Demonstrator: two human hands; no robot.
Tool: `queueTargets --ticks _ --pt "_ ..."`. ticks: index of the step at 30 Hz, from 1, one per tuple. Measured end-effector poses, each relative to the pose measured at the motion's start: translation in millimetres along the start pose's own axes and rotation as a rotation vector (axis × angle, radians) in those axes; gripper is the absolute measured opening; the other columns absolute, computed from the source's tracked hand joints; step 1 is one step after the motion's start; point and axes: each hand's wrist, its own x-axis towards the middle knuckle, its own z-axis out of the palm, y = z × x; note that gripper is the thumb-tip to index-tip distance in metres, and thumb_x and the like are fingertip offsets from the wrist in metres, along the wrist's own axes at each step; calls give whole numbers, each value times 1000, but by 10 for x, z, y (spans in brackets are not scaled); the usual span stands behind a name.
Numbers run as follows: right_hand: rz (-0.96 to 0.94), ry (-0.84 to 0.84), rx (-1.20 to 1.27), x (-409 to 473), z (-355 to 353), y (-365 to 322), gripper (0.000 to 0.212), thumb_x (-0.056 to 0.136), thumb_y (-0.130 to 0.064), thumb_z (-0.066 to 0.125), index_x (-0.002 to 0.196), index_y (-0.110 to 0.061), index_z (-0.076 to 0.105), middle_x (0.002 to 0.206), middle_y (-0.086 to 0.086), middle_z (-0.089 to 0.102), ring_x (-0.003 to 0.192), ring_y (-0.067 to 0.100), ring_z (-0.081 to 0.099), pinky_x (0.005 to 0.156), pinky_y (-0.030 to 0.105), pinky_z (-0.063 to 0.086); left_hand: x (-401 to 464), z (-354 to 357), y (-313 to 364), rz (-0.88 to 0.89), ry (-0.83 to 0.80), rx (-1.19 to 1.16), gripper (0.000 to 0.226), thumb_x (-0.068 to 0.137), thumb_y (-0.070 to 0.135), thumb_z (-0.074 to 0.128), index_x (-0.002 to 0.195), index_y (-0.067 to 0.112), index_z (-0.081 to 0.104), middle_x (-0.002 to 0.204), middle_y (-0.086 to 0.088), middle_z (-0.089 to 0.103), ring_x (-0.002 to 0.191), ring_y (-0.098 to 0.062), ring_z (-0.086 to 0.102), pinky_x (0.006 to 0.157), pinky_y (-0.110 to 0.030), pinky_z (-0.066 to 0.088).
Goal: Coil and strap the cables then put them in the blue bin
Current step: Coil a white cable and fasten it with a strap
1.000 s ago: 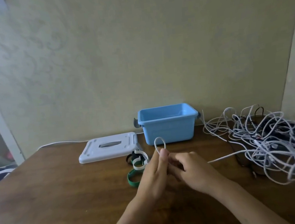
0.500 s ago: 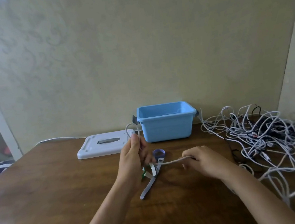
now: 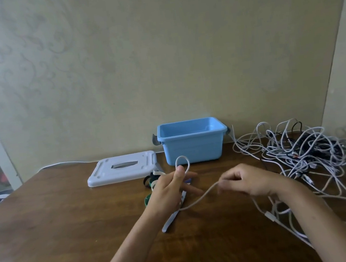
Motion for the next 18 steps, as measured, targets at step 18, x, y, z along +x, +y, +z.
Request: queueTargets --ticks 18 --pt "-103 510 -184 163 116 116 42 104 -52 38 80 -28 63 62 -8 54 61 5 52 59 23 36 28 21 -122 29 14 -190 51 105 46 30 83 14 62 58 -2 41 48 -8 35 47 -20 30"
